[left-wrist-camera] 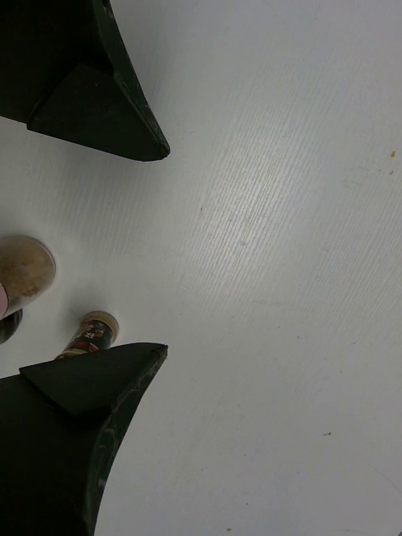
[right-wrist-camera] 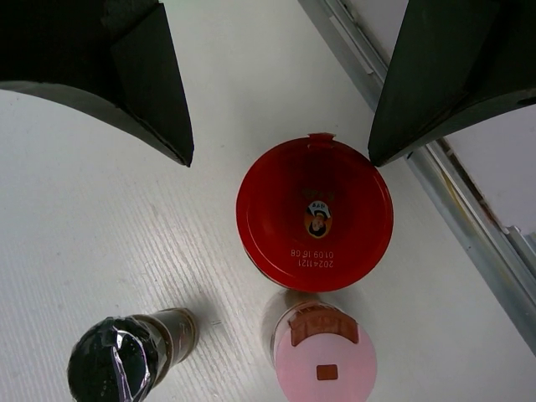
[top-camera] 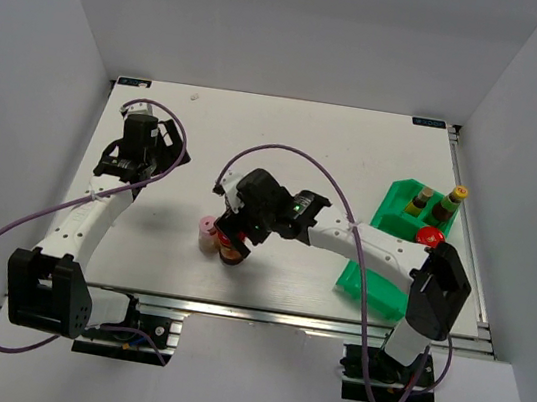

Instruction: Organize the condiment bottles

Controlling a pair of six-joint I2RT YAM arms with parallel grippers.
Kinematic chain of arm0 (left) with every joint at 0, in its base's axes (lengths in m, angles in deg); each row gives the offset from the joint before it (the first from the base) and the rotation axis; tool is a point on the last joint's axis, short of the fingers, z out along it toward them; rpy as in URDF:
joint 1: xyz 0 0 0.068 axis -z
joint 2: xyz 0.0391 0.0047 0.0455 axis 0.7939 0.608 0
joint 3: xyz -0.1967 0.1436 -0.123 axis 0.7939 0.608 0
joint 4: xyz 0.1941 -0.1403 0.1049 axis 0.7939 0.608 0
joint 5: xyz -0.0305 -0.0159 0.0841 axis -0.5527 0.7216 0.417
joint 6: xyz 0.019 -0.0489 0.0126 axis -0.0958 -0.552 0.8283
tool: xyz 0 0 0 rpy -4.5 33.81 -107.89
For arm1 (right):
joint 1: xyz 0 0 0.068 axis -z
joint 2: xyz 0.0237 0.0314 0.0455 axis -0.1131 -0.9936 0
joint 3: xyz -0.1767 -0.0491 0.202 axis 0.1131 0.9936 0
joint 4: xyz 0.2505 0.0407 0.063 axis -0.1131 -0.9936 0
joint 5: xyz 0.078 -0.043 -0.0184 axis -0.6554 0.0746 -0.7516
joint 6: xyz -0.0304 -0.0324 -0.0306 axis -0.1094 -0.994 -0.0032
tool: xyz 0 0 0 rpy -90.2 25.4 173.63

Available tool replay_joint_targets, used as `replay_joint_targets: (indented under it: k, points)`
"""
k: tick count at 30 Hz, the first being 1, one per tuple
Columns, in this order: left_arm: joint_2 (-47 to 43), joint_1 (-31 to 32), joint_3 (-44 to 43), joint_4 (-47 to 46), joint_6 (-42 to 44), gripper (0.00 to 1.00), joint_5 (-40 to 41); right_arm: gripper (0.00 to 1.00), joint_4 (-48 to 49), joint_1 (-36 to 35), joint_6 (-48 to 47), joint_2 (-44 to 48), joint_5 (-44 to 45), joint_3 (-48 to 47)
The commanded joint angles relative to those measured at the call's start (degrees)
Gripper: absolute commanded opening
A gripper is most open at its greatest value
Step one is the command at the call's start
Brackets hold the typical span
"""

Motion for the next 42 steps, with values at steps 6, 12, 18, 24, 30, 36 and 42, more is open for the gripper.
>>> replay_joint_targets:
  k: [6, 12, 18, 24, 30, 36, 42]
  points:
    - [-1.94, -0.11, 0.33, 0.36, 0.29, 0.98, 1.33, 0.89, -2.66, -0.6, 0.61, -6.45, -1.39, -8.56]
    - [-2.2, -0.11, 0.33, 0.36, 0.29, 0.98, 1.59, 0.89, -2.4, -0.78, 1.58, -8.83, -1.65, -9.8]
    - [-2.03, -0.11, 0.41, 0.27, 0.29, 0.98, 1.68, 0.88, -0.55, -1.04, 1.93, -9.18, -1.65, -10.06]
    - [-2.2, -0.11, 0.41, 0.36, 0.47, 0.98, 1.94, 0.86, -0.46, -1.31, 3.69, -10.58, -1.65, -11.38]
    - [-2.46, -0.11, 0.77, 0.27, 0.47, 0.98, 2.03, 0.64, -0.9, -1.31, 4.22, -10.59, -1.3, -11.65]
    - [-2.9, -0.11, 0.77, 0.27, 0.47, 0.98, 1.86, 0.38, -2.22, -1.39, 6.67, -6.29, 2.12, -9.37]
    - [-3.26, -0.11, 0.77, 0.0, 0.64, 0.98, 1.51, 0.29, -2.66, 0.53, 12.12, 6.69, 9.06, -2.17]
